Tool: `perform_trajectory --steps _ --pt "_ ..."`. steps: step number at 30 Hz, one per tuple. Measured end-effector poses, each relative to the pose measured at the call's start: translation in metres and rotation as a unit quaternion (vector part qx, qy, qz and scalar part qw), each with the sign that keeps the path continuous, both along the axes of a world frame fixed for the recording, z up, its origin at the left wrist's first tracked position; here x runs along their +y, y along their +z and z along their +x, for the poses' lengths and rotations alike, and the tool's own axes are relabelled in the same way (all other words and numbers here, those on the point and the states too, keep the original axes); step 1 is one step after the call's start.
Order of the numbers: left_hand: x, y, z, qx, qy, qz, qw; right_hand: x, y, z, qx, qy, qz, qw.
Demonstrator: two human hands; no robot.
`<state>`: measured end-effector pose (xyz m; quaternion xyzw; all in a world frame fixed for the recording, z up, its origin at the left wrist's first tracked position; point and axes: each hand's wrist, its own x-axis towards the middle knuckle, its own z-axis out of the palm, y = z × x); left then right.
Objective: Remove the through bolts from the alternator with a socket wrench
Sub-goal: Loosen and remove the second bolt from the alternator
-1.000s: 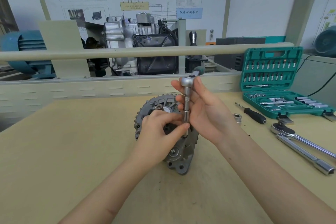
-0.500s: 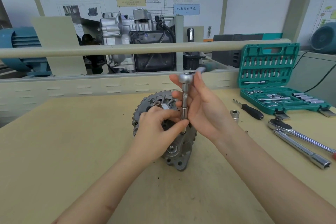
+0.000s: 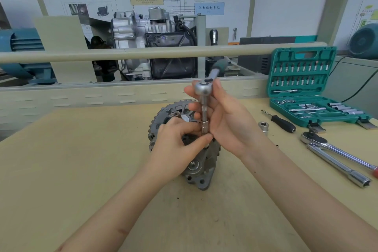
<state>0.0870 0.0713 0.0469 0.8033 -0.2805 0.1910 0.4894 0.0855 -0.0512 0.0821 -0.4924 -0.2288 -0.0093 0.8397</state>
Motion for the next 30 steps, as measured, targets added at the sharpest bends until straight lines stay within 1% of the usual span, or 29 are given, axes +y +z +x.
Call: perform_trajectory --steps 2,4,6,9,12,15,17,19,21,25,30 --pt "-0.002 0.000 -0.001 -0.006 0.000 -0.004 1.000 -0.001 0.001 0.000 0.010 0.013 0.005 1.000" --pt "-0.004 0.000 -0.001 -0.024 0.021 -0.006 0.999 -0.002 0.001 0.001 0.006 0.019 0.014 1.000" --pt "-0.005 0.000 -0.001 -0.043 0.042 -0.006 0.998 -0.003 0.000 0.001 -0.002 0.018 0.028 0.999" --pt "-0.006 0.001 -0.002 -0.054 0.050 0.002 0.997 -0.006 0.001 0.001 -0.007 0.011 0.043 0.999" --pt "-0.004 0.001 -0.001 -0.040 0.029 0.005 0.999 -0.007 0.002 0.001 -0.004 0.011 0.016 1.000" --pt "0.002 0.004 0.001 -0.007 -0.012 0.016 1.000 -0.007 0.004 0.000 -0.005 0.032 -0.010 0.999" --pt "0.004 0.006 0.002 0.000 -0.032 0.018 0.999 -0.007 0.005 -0.002 -0.017 0.048 -0.021 0.998" --pt "0.004 0.006 0.002 0.005 -0.024 0.004 1.000 -0.005 0.005 -0.004 -0.027 0.054 -0.020 0.998" --pt "0.001 0.005 0.001 -0.003 -0.009 -0.001 1.000 -0.004 0.005 -0.006 -0.029 0.039 -0.010 0.999" --pt "0.002 0.004 0.001 -0.001 -0.010 0.002 1.000 -0.001 0.004 -0.007 -0.036 0.017 0.004 0.999" --pt "0.005 0.003 0.002 0.017 -0.048 -0.006 0.999 0.001 0.005 -0.008 -0.022 0.023 -0.025 0.999"
